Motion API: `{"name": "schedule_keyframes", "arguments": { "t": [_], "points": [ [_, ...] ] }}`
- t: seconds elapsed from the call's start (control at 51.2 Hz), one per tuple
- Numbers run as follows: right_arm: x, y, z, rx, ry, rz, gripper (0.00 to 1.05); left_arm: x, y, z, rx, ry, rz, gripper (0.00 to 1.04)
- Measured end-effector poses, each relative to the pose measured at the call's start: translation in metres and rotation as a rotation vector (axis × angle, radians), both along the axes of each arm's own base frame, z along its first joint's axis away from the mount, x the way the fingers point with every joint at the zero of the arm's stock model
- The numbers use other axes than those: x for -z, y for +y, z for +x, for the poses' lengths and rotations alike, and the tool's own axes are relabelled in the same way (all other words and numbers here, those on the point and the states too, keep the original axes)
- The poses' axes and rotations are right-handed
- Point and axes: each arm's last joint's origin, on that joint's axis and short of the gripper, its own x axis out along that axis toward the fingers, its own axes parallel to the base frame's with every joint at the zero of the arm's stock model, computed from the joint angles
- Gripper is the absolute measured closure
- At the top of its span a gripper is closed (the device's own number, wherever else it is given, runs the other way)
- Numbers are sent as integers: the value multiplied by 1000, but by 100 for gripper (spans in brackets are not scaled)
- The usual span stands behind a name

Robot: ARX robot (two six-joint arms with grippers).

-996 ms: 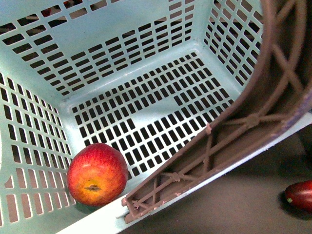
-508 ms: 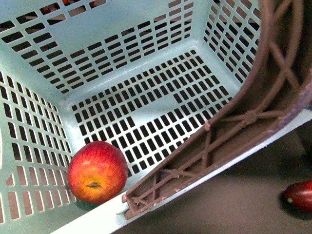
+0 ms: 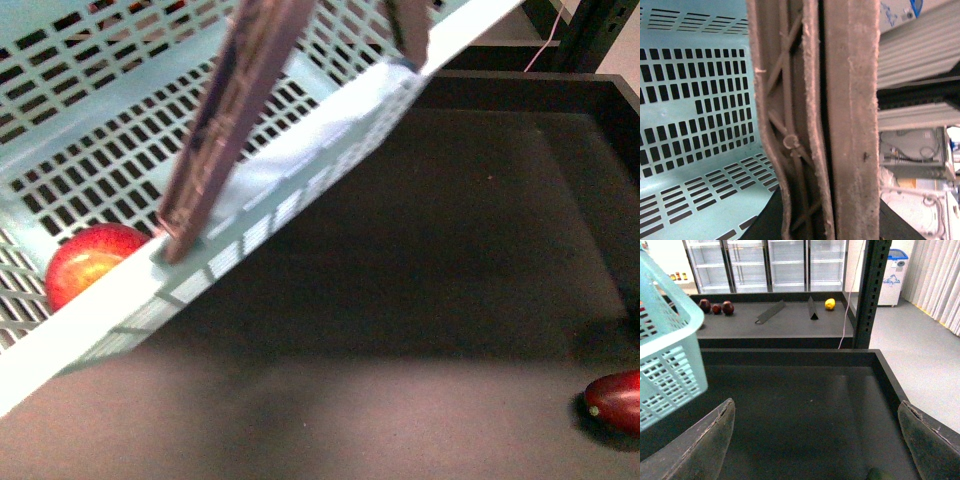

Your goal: Pick apple with right arm and hold basket with left

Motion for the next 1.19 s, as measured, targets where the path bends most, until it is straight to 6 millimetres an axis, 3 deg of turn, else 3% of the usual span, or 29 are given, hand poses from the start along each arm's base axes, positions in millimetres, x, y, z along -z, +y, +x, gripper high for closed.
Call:
{"name": "schedule_keyframes", "arguments": {
  "t": [0.156,0.391,0.605,0.879,1.191],
  "points": [
    [0,0,0,0,0,0,9,6,48,25,-196,40,-126,88],
    [0,0,0,0,0,0,9,44,115,62,-408,148,-237,88],
    [0,0,0,0,0,0,9,75,154,79,-512,164,-235,88],
    [0,0,0,0,0,0,9,137,163,78,-587,263,-242,88],
    [0,0,0,0,0,0,9,166,163,75,-679,277,-260,88]
  ]
}}
